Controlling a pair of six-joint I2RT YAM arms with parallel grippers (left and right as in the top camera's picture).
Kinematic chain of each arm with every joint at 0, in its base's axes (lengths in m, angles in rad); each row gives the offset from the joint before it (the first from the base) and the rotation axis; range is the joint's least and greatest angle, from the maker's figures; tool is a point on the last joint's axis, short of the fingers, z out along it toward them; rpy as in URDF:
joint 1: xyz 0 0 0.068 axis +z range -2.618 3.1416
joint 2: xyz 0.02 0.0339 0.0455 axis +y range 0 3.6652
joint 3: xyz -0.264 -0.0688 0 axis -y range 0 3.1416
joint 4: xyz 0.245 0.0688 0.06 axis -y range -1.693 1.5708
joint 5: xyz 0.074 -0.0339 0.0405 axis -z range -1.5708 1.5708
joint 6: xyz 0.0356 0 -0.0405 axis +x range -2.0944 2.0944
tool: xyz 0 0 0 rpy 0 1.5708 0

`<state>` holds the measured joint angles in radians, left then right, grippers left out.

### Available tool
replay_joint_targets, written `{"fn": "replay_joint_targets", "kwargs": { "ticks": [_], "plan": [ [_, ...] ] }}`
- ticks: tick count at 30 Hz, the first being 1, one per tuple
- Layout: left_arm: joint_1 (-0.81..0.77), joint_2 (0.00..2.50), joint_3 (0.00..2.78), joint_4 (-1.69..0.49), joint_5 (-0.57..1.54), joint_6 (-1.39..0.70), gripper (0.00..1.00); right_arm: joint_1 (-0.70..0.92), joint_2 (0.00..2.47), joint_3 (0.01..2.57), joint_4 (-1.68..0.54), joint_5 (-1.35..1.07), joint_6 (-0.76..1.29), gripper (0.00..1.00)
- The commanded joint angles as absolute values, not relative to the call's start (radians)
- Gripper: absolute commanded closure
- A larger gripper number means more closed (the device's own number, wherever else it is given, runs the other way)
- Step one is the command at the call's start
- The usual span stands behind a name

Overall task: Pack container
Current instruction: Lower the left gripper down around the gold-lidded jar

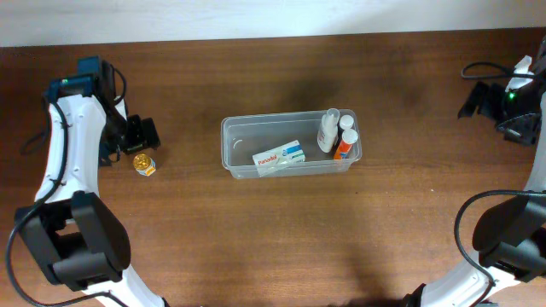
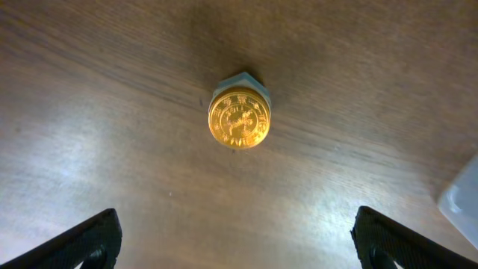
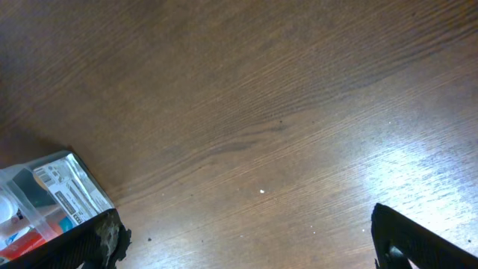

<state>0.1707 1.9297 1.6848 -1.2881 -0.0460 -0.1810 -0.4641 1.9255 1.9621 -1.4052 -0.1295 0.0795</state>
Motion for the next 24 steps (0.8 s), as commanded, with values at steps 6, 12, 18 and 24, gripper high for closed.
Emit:
{"fn": "replay_joint_targets", "kwargs": {
  "ticks": [6,12,18,24],
  "plan": [
    [0.173,1.917,1.502,-1.15,-0.068,-0.197,0.01,-0.465,1.91,1.964,-1.405,-0.135,0.086,0.02],
    [0.173,1.917,1.462,-1.074,-0.068,-0.197,0.01,-0.465,1.91,1.964,-1.405,-0.135,0.086,0.01],
    [0.173,1.918,1.46,-1.01,-0.068,-0.197,0.01,-0.465,1.91,1.964,-1.405,-0.135,0.086,0.02],
    [0.173,1.918,1.452,-1.009,-0.068,-0.197,0.01,-0.465,1.91,1.964,-1.405,-0.134,0.086,0.01]
  ]
}}
